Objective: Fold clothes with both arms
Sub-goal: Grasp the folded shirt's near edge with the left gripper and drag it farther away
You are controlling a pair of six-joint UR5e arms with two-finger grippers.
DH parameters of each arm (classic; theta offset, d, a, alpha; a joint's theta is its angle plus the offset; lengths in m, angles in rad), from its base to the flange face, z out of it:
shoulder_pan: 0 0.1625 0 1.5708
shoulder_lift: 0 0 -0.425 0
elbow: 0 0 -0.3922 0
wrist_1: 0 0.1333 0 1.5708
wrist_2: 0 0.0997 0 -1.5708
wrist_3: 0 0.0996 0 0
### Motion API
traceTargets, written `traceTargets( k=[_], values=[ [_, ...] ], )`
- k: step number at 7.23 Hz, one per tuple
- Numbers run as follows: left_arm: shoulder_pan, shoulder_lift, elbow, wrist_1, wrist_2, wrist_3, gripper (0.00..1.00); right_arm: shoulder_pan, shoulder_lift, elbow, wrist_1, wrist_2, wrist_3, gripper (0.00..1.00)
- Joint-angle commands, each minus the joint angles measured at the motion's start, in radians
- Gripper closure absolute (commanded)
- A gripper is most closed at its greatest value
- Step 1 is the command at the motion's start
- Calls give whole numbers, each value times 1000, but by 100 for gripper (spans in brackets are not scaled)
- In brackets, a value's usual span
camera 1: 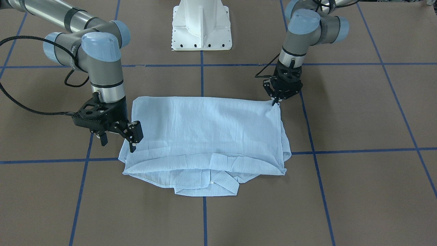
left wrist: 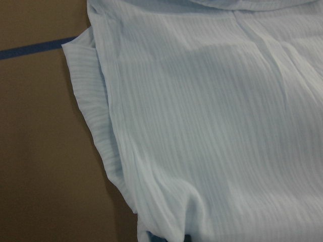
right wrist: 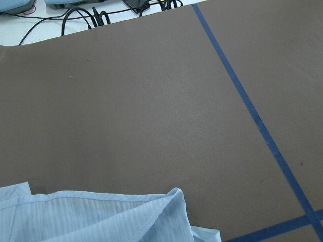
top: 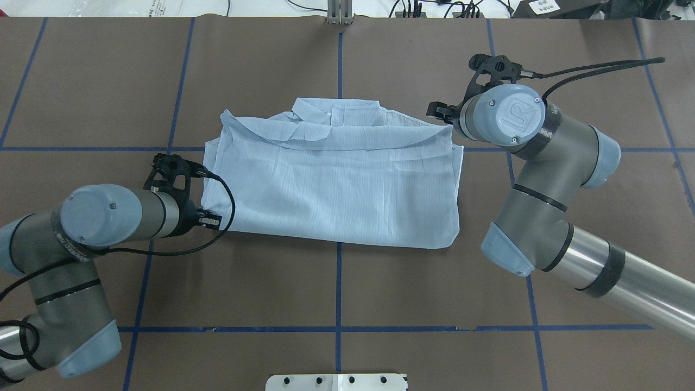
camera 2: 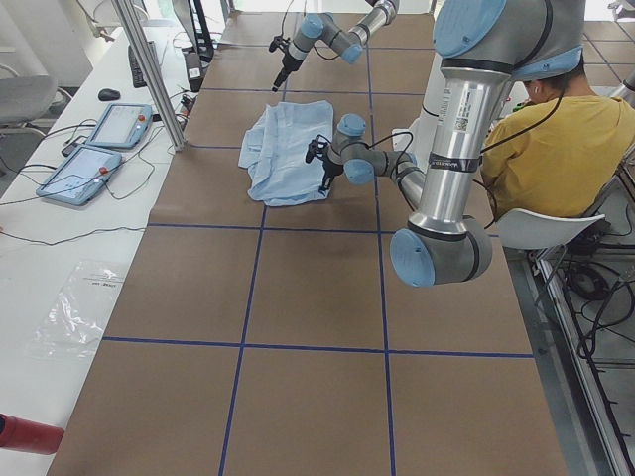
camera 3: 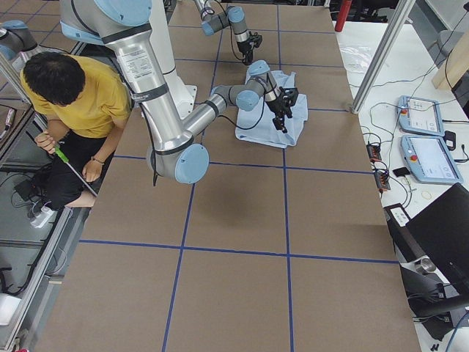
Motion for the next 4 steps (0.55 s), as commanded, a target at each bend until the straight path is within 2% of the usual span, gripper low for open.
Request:
traceTargets(
  k=[1,2,4],
  values=[
    [-182,16,74,-6,7,232,100,-9,9,0,0,-4,14,0],
    [-261,-13,178,-67,32,303,100,-11,23,5,-2,-4,26,0],
    [-366,-235,504,-170,34,360,100,-18,41,9,-5,-4,45,0]
  ],
)
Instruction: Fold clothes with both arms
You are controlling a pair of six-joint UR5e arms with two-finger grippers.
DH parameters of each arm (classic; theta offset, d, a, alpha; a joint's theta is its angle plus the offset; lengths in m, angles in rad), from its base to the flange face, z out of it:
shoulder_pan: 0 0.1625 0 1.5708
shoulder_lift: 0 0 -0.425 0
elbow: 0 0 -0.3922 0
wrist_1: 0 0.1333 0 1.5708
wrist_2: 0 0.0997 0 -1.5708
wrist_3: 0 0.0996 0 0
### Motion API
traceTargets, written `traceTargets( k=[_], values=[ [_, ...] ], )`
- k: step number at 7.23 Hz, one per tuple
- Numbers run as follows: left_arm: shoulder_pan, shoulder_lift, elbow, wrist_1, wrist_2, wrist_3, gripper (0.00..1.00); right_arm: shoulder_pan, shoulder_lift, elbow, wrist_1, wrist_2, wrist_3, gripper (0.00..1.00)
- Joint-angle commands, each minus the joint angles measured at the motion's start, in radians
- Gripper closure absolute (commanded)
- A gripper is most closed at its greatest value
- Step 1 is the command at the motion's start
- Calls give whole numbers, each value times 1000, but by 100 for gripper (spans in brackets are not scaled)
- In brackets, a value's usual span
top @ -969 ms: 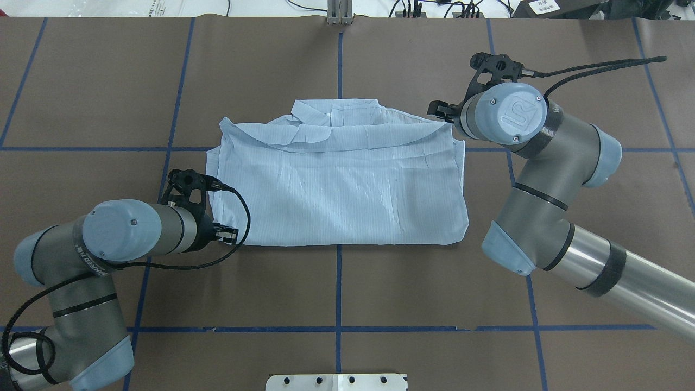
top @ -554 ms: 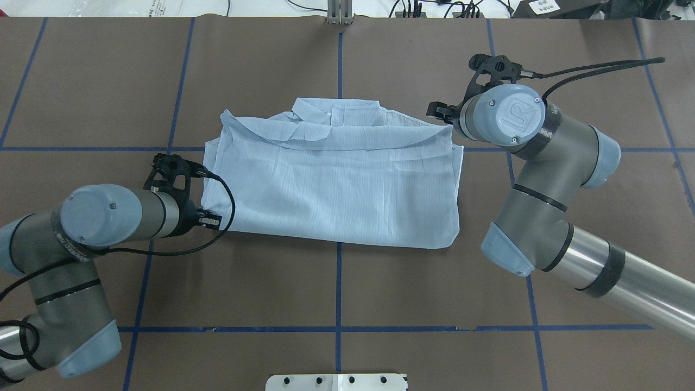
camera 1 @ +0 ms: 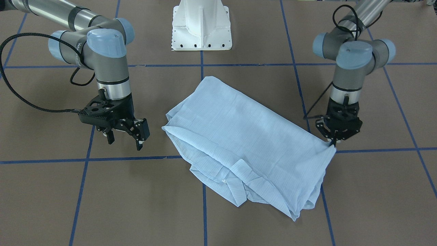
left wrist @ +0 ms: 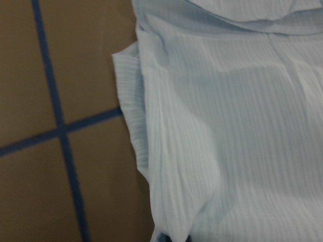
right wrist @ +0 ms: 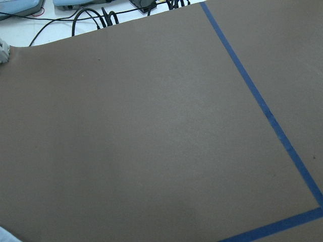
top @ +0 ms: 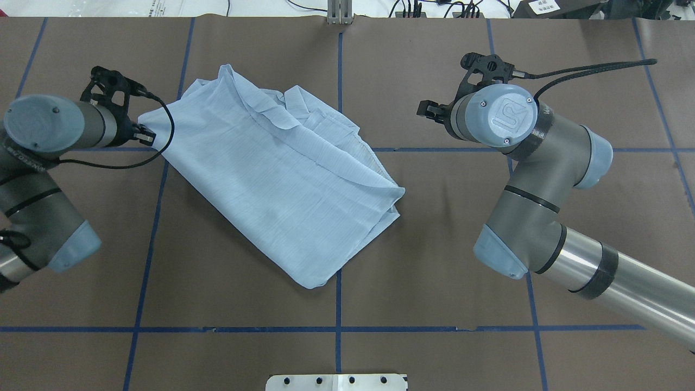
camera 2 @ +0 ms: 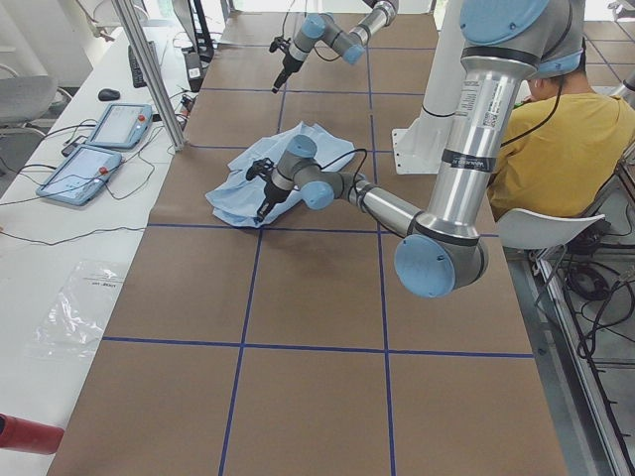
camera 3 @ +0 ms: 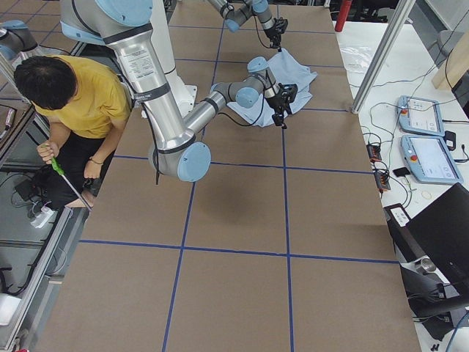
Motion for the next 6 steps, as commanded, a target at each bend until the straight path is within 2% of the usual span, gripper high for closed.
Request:
traceTargets(
  k=[1,2,3,4,5,6],
  values=[
    [-90,-254,342,-79,6,27,100,-13,33,2,-11,-2,21,0],
    [-94,-369,490,-146,38,20,100,-22,48,2,-13,-2,53,0],
    [-93,-474,654,-221,44,-67,100,-33,70,-2,-14,-2,57,0],
    [-102,-482,679,-244,40,-70,100,-43,94,-13,-17,-2,62,0],
    [-108,-464,671,-275,26,-38,1,-51,141,-56,-22,-2,108,0],
    [-128,-408,621,-330,-45,7,0,-57,239,-162,-22,-2,169,0]
  ],
)
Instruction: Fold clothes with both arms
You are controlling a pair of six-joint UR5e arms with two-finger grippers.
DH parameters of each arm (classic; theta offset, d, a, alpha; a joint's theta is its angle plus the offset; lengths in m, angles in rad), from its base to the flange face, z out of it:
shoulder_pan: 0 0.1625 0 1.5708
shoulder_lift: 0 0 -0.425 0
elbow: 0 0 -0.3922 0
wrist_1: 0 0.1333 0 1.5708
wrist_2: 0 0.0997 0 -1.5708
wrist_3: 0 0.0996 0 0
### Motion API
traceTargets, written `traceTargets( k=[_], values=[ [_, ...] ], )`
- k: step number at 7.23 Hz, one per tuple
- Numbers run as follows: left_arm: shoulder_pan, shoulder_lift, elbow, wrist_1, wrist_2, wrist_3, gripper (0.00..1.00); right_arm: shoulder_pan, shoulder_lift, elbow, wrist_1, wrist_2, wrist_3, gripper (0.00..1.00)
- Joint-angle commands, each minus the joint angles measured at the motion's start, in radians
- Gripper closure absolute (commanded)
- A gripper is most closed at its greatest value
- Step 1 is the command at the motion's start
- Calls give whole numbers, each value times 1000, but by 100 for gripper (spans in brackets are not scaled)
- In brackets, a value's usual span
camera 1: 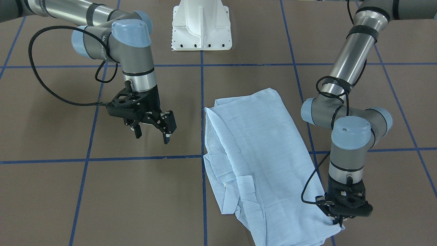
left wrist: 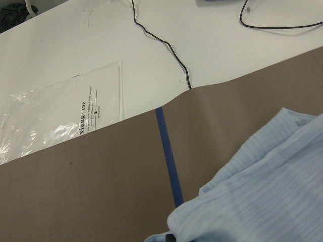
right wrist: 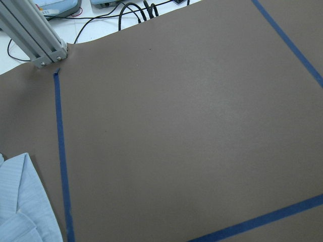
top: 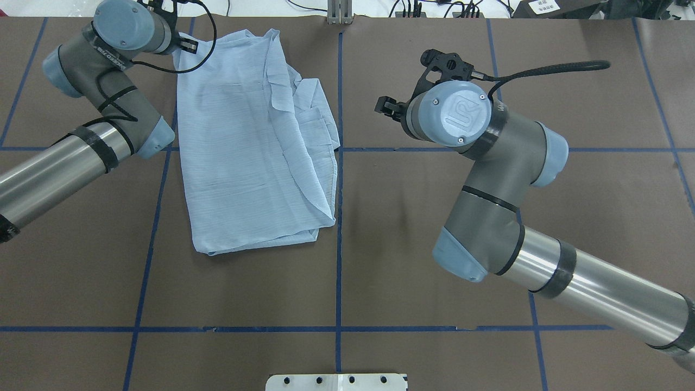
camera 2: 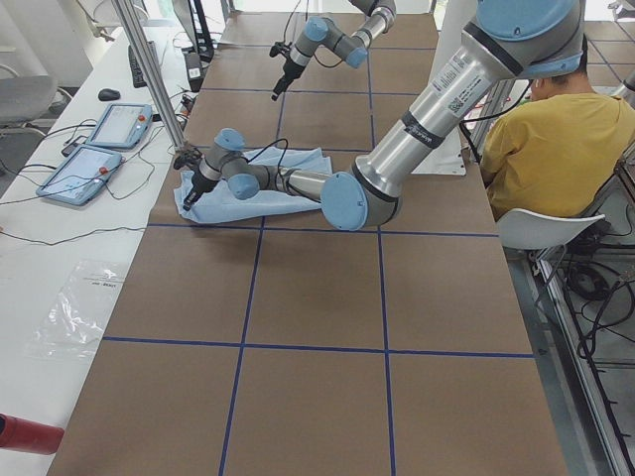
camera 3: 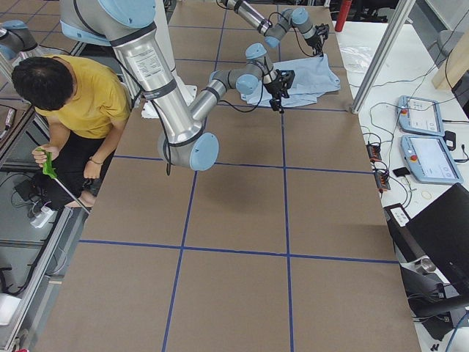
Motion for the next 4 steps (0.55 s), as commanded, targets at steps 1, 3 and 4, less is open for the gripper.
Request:
traceTargets(
  k=[1,3,4],
  values=[
    [-50,97,-96,-61,-160,101,0,-19,218,-249,1,-2,162,0],
    [-52,159,-177,-68,-172,97,0,-63,368,-463,10,-58,287,6],
    [-52,160,-178,-69,-172,92,0,-82,365,-471,11,-66,296,10]
  ],
)
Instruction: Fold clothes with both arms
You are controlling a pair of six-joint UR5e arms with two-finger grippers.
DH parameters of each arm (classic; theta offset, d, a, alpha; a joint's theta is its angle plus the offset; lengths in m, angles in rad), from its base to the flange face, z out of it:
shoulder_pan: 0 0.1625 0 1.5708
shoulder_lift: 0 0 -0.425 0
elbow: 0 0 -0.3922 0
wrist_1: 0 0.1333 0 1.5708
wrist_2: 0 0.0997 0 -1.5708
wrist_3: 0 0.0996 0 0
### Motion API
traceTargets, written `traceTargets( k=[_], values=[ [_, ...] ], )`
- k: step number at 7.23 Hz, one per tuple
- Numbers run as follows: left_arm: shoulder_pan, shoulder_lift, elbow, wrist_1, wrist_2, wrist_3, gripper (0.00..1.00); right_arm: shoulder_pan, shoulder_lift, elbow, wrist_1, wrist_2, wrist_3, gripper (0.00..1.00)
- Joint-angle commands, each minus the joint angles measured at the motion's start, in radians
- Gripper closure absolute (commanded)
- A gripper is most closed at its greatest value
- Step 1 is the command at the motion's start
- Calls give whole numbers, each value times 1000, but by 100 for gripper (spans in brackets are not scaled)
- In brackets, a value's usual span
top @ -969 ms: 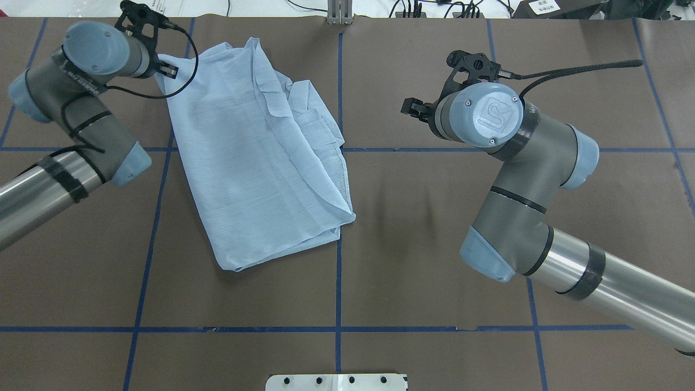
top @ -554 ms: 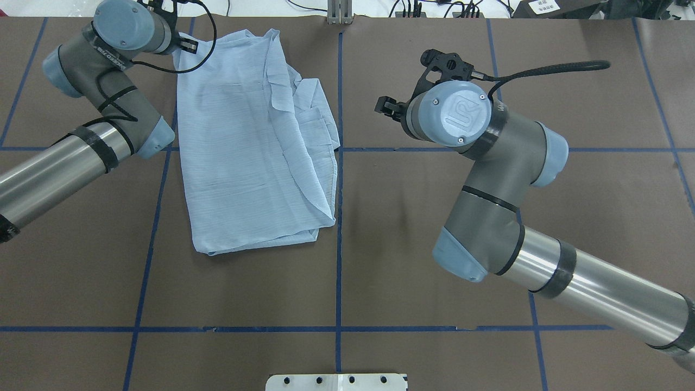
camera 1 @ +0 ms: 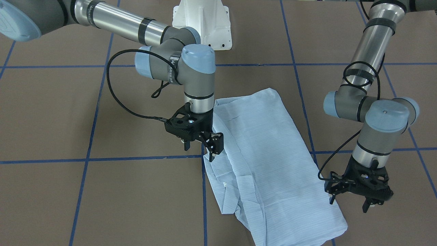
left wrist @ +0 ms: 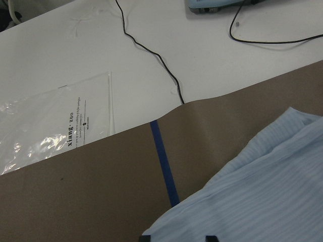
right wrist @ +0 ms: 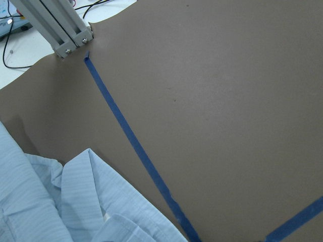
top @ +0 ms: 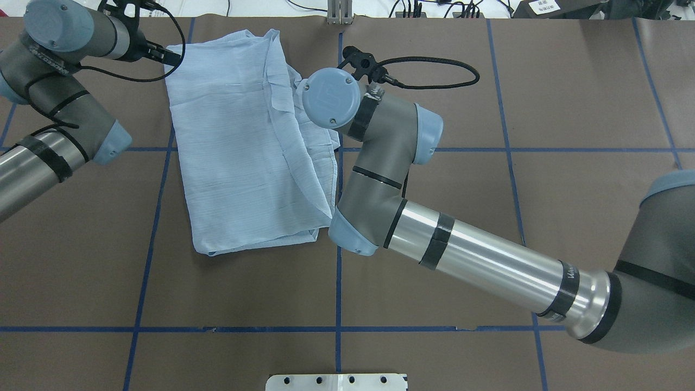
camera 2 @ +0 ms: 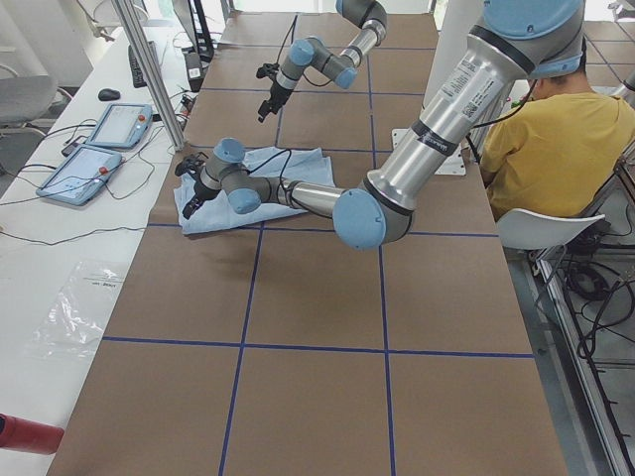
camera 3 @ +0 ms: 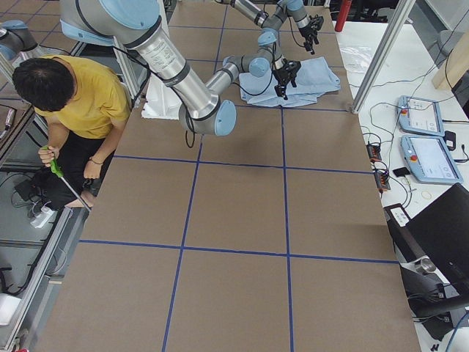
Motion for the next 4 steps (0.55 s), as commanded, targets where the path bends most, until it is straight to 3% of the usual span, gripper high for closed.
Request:
traceTargets(
  k=[1,4],
  values=[
    [-3,17,-17,-7,-6,-2,0,-37,28,-73,2,-30,50,13],
    [-2,53,-61,-9,-6,-2,0,-51,32,-154,92,-55,50,18]
  ],
)
